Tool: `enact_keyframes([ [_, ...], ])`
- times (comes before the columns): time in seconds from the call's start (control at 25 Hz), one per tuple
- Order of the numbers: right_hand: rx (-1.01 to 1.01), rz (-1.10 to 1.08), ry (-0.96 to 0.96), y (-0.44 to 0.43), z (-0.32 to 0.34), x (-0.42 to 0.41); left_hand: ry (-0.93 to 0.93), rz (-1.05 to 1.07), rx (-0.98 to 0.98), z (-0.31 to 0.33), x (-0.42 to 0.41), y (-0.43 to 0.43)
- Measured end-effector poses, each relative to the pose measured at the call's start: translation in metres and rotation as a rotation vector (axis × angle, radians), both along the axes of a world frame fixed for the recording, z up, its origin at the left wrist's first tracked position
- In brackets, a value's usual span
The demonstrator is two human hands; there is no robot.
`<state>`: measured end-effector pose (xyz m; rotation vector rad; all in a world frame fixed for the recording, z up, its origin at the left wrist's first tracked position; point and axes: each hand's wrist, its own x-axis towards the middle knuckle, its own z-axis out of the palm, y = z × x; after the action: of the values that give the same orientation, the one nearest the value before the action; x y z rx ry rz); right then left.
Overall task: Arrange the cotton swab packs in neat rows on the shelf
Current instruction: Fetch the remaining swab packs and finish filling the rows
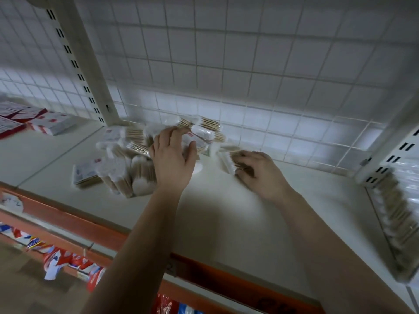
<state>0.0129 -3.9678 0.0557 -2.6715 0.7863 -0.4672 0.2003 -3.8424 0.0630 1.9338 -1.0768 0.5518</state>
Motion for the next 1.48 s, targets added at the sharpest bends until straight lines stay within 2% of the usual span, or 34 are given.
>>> enact_keyframes([
  [0.28, 0.099, -0.118, -0.028, 0.006, 0.007, -0.009, 0.070, 0.016, 0.011, -0.002, 0.001, 0.000],
  [0.6, 0.054, -0.184, -0.065, 0.011, 0.009, -0.015, 0.089, 0.073, 0.056, 0.005, -0.005, 0.005],
  [0.8, -0.034, -0.260, -0.110, 0.013, 0.013, -0.017, 0.173, -0.052, -0.065, 0.008, -0.006, 0.009],
  [0.96, -0.063, -0.322, -0.168, 0.010, 0.020, -0.021, 0.228, -0.074, -0.195, 0.012, -0.009, 0.013],
  [1.08, -0.012, -0.304, -0.153, 0.010, 0.027, -0.027, 0.367, -0.162, -0.322, 0.017, -0.013, 0.015],
  [1.16, 0.077, -0.283, -0.208, 0.012, 0.036, -0.034, 0.466, -0.226, -0.363, 0.024, -0.020, 0.014],
  [1.48, 0.273, -0.360, -0.407, 0.022, 0.077, -0.075, 0.743, -0.727, -0.296, 0.033, -0.048, -0.008],
])
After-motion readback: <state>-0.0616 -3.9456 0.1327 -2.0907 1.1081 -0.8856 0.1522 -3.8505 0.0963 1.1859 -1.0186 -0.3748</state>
